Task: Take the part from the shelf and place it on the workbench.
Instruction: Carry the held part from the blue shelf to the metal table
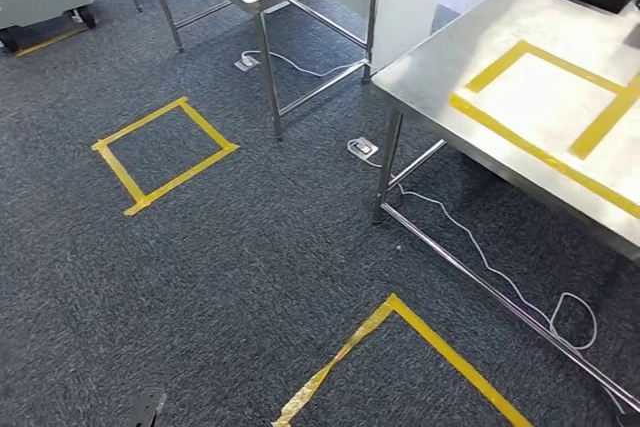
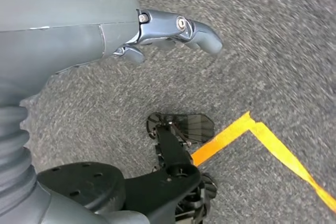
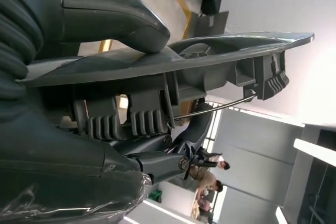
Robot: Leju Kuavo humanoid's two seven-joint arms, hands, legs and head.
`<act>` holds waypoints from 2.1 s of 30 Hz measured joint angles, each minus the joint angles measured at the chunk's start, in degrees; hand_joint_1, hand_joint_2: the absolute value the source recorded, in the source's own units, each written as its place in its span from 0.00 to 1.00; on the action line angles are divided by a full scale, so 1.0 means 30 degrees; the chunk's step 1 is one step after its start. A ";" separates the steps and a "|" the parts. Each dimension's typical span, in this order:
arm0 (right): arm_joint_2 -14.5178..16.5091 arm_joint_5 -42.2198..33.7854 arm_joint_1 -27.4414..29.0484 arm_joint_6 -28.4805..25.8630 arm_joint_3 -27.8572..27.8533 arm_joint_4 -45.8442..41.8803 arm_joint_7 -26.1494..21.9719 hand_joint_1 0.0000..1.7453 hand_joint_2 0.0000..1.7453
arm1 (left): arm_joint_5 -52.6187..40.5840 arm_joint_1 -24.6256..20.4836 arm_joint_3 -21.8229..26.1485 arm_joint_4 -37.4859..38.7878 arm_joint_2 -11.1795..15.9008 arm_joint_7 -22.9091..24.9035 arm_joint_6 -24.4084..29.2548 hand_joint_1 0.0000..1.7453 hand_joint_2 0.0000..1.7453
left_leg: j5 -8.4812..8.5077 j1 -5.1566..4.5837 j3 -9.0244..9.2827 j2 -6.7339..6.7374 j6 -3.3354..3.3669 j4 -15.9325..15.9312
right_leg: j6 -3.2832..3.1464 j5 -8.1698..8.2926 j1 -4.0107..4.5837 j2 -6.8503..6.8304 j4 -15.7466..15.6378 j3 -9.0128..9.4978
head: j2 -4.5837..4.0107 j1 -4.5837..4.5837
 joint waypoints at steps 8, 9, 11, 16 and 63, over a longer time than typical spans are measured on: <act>-0.0027 0.0118 -0.0182 -0.0011 -0.0279 0.0368 -0.0004 1.00 1.00 | -0.0151 -0.0068 -0.0004 0.0000 -0.0055 -0.0200 -0.0018 0.00 1.00 | -0.2434 0.0201 -0.2284 -0.1727 -0.0472 0.4754 | -0.0810 0.0127 -0.0042 0.1694 0.0018 -0.0156 | 0.0000 -0.0093; -0.0035 0.0122 -0.0190 -0.0013 -0.0295 0.0414 -0.0004 1.00 1.00 | -0.0166 -0.0036 -0.0004 0.0000 -0.0057 -0.0213 -0.0020 0.00 1.00 | -0.2463 0.0201 -0.2706 -0.1802 -0.0437 0.5424 | -0.0819 0.0134 -0.0034 0.1959 0.0018 -0.0160 | 0.0000 -0.0096; -0.0044 0.0129 -0.0191 -0.0013 -0.0339 0.0493 -0.0002 1.00 1.00 | -0.0164 0.0003 0.0000 0.0000 -0.0053 -0.0235 -0.0020 0.00 1.00 | -0.1468 0.0200 -0.2544 -0.1996 -0.0299 0.4694 | -0.0802 0.0155 -0.0035 0.2510 0.0018 -0.0153 | 0.0000 -0.0093; -0.0089 0.0164 -0.0253 -0.0022 -0.0397 0.0645 -0.0009 1.00 1.00 | -0.0168 -0.0024 0.0000 0.0000 -0.0033 -0.0268 -0.0020 0.00 1.00 | 0.0315 0.0242 -0.0595 -0.3647 -0.0116 0.0306 | -0.0385 0.0339 -0.0158 0.3780 -0.0001 -0.0416 | 0.0003 -0.0094; -0.2254 0.2530 -0.0285 -0.4836 0.2329 0.2869 -0.0109 1.00 1.00 | -0.0250 0.0160 0.0472 0.0000 0.0186 -0.0681 -0.0962 0.00 1.00 | -0.2276 0.0034 0.2809 -0.1969 -0.0080 0.0079 | -0.0399 0.1188 0.0117 0.0785 0.0887 -0.2035 | -0.0009 -0.0295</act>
